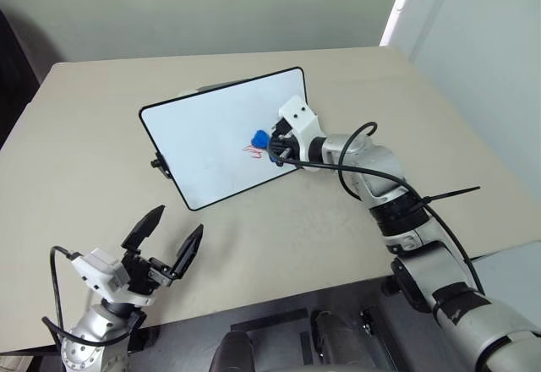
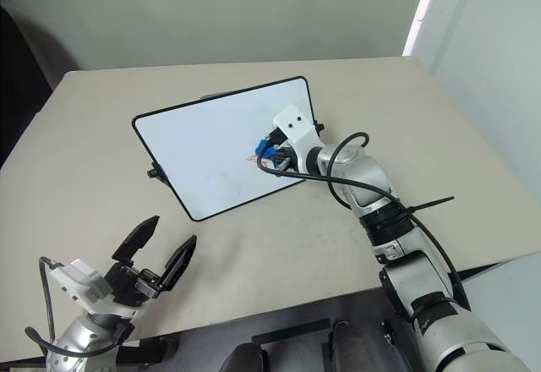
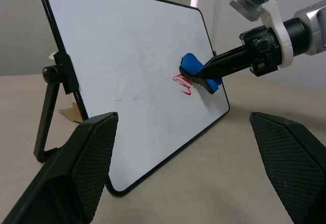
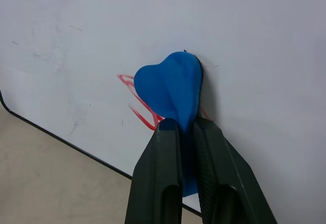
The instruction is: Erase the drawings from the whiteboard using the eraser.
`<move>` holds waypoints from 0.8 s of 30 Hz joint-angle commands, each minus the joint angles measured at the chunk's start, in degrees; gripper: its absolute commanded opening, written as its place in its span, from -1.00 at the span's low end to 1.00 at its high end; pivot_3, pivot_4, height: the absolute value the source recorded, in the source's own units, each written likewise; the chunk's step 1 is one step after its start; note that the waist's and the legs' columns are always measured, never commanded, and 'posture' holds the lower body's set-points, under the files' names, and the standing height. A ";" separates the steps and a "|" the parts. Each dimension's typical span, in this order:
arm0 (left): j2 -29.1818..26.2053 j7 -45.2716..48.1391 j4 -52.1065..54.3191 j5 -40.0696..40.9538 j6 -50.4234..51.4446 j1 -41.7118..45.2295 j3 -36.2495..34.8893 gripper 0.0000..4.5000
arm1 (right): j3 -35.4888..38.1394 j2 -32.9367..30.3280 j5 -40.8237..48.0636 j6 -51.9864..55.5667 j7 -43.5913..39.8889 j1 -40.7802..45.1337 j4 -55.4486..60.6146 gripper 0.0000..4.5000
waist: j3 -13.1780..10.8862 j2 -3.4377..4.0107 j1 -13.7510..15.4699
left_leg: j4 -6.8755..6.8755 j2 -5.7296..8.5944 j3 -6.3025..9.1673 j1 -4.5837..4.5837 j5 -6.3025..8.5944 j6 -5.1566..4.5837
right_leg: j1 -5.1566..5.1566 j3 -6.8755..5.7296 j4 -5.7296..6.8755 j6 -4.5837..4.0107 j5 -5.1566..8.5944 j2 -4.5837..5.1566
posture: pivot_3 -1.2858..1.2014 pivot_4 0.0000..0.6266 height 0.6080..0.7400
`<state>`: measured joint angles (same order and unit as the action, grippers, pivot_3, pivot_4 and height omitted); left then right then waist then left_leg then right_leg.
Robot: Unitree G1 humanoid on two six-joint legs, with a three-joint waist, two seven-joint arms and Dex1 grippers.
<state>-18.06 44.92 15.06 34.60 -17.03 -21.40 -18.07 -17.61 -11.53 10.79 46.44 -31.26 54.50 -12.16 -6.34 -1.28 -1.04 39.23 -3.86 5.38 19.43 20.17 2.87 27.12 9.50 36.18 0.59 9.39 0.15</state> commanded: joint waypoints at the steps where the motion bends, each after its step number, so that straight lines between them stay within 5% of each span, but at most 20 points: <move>1: -0.30 0.22 0.71 0.81 -0.18 -0.05 -1.05 1.00 | -2.14 -1.09 -2.50 1.06 -0.37 -1.77 1.45 -0.92 | 0.01 -0.02 -0.01 | 0.01 0.00 -0.01 -0.01 -0.01 0.01 | -0.02 0.00 -0.01 -0.02 -0.01 0.00 | 0.03 -0.52 1.00; 8: -0.14 0.19 0.75 0.63 -0.21 0.01 -0.74 1.00 | -5.91 -3.11 -5.05 3.45 -2.22 -3.22 3.35 -0.92 | 0.02 -0.03 -0.13 | 0.00 0.00 -0.02 -0.03 -0.01 0.02 | -0.04 -0.01 -0.05 -0.02 -0.01 0.00 | 0.03 -0.52 1.00; 24: 0.14 0.01 1.46 0.53 -0.10 -0.29 -0.20 1.00 | 2.43 -1.46 -4.58 1.00 0.41 4.46 3.39 -0.92 | 0.01 -0.02 -0.28 | -0.05 0.00 -0.01 0.23 -0.03 0.05 | 0.23 -0.01 -0.13 -0.03 -0.02 -0.01 | 0.03 -0.52 1.00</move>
<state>-18.00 44.90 15.06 34.58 -17.02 -21.47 -17.97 -17.64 -13.37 6.49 48.15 -32.11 56.47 -10.78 -6.32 -1.30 -1.32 39.18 -3.87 5.38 19.67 20.14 2.92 27.36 9.49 36.06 0.56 9.37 0.14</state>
